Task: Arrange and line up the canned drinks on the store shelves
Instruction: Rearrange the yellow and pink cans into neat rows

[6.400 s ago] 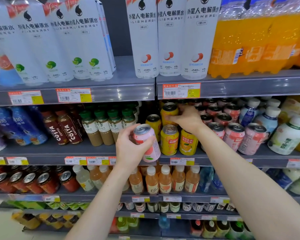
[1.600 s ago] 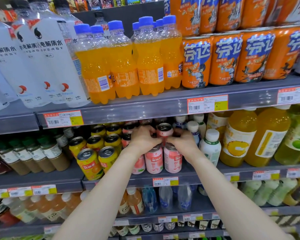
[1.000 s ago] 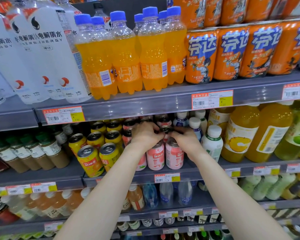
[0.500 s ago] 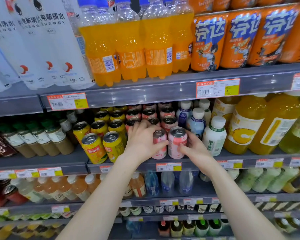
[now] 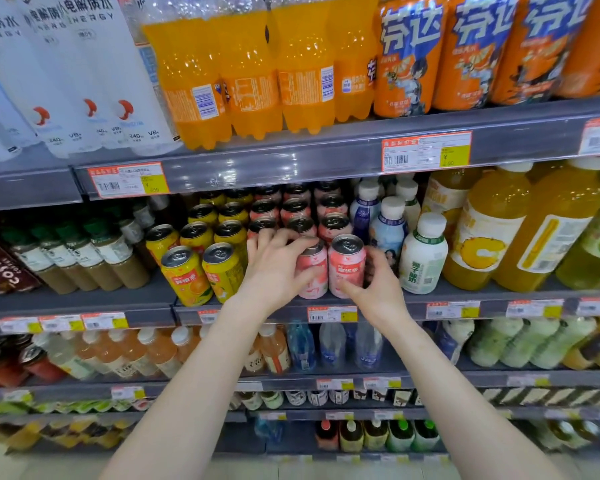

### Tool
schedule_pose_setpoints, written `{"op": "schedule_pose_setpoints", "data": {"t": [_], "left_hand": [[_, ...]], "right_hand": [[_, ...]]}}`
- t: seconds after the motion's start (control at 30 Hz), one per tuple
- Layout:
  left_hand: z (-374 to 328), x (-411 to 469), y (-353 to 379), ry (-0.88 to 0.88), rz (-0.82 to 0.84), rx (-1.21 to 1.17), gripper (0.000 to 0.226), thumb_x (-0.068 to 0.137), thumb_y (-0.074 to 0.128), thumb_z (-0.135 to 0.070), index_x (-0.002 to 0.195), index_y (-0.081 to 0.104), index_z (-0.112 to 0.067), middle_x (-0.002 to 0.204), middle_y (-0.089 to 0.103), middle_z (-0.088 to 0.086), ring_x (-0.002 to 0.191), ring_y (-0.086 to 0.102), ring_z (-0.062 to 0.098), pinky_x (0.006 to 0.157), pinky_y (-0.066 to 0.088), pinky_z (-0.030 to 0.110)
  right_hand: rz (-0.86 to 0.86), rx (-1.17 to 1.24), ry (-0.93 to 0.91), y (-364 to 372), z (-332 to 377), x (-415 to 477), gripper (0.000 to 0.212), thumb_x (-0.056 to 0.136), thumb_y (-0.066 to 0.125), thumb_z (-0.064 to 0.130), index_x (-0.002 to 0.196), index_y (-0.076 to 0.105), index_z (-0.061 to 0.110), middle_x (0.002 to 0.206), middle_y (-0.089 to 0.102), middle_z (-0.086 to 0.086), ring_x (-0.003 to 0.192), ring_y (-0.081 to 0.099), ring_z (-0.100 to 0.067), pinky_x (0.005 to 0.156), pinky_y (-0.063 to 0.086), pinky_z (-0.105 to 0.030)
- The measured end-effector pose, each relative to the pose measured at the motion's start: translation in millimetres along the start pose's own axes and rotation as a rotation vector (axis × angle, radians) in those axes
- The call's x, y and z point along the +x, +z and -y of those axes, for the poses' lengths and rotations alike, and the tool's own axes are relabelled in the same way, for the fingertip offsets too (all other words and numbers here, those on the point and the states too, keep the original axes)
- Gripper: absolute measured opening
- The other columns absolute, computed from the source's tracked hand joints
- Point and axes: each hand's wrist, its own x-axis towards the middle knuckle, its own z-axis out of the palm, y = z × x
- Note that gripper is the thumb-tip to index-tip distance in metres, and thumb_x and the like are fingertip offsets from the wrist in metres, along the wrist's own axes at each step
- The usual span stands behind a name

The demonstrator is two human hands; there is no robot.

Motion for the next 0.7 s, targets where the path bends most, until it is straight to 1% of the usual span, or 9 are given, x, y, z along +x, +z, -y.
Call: {"op": "schedule_pose_setpoints", "data": {"t": [0.07,0.17,0.23,0.4,0.47,0.53,0.63,0.67,0.7], "left_hand": [[2.7,1.3,-0.7,0.007,-0.009,0.000,0.056,0.085,0.067,-0.064,0.135,0.063,-0.040,0.133,0.060,-0.006,0.122,0.039,0.028,0.095,0.022,0.041],[4.8,2.4,-1.0,0.006,-0.029,-0.006,0.056,0.083,0.068,-0.066,0.133,0.066,-0.040,0.132,0.061,-0.007,0.123,0.038,0.026,0.098,0.021,0.042],[4.6,1.6,-0.2,-0.003,-0.043,-0.018,0.056,0.083,0.069,-0.066,0.133,0.066,-0.040,0.132,0.061,-0.007,0.125,0.037,0.024,0.100,0.020,0.043],[5.0,1.5,-1.3,-0.024,-0.043,-0.038,0.057,0.082,0.069,-0.067,0.133,0.064,-0.043,0.133,0.059,-0.009,0.129,0.035,0.023,0.103,0.017,0.043],[4.7,0.0,-3.0,-0.019,-0.040,-0.047,0.061,0.080,0.071,-0.067,0.136,0.062,-0.043,0.135,0.058,-0.009,0.130,0.036,0.022,0.106,0.017,0.043],[7.9,-3.8,-5.4,-0.032,-0.042,-0.064,0.071,0.076,0.074,-0.068,0.141,0.056,-0.044,0.140,0.054,-0.009,0.133,0.035,0.020,0.106,0.017,0.040],[24.7,-12.2,-11.6,-0.086,-0.077,-0.065,0.076,0.075,0.074,-0.069,0.142,0.054,-0.040,0.143,0.051,-0.008,0.133,0.036,0.022,0.102,0.019,0.037],[31.5,-15.4,-13.7,-0.100,-0.083,-0.048,0.075,0.075,0.071,-0.070,0.141,0.055,-0.039,0.141,0.052,-0.007,0.131,0.038,0.023,0.101,0.020,0.038],[37.8,-18.2,-15.7,-0.106,-0.086,-0.028,0.074,0.076,0.070,-0.071,0.140,0.055,-0.038,0.140,0.053,-0.007,0.129,0.039,0.022,0.101,0.022,0.040]], "right_hand": [[0.052,-0.019,0.019,-1.4,-3.0,0.1,0.082,0.079,0.083,0.018,0.148,0.040,0.030,0.132,0.059,0.009,0.118,0.058,-0.010,0.100,0.049,-0.031],[0.036,-0.043,0.028,-1.9,-5.2,1.4,0.083,0.076,0.085,0.019,0.146,0.043,0.030,0.133,0.062,0.005,0.116,0.061,-0.011,0.101,0.052,-0.037],[0.031,-0.056,0.036,-1.1,-4.4,1.8,0.083,0.075,0.086,0.021,0.145,0.043,0.030,0.132,0.063,0.005,0.115,0.062,-0.012,0.101,0.053,-0.038],[0.069,-0.092,0.014,-2.8,-5.6,2.7,0.087,0.076,0.085,0.026,0.149,0.037,0.034,0.134,0.063,0.007,0.118,0.062,-0.012,0.102,0.052,-0.041],[0.093,-0.113,-0.004,-5.4,-4.5,3.6,0.086,0.078,0.085,0.026,0.149,0.037,0.034,0.133,0.063,0.007,0.117,0.062,-0.011,0.101,0.052,-0.038],[0.084,-0.109,-0.005,-5.8,-1.6,1.8,0.085,0.079,0.085,0.025,0.149,0.038,0.030,0.132,0.062,0.008,0.115,0.060,-0.010,0.098,0.050,-0.031],[-0.032,-0.030,-0.021,-0.6,3.6,-8.7,0.078,0.078,0.085,0.026,0.144,0.043,0.026,0.129,0.061,0.011,0.112,0.059,-0.005,0.096,0.048,-0.028],[-0.077,-0.006,-0.033,2.4,4.4,-12.4,0.074,0.078,0.085,0.027,0.141,0.045,0.027,0.127,0.062,0.012,0.110,0.060,-0.001,0.096,0.049,-0.025],[-0.112,0.001,-0.052,5.3,4.5,-15.1,0.068,0.079,0.084,0.026,0.136,0.047,0.029,0.122,0.062,0.016,0.106,0.059,0.007,0.093,0.048,-0.019]]}}
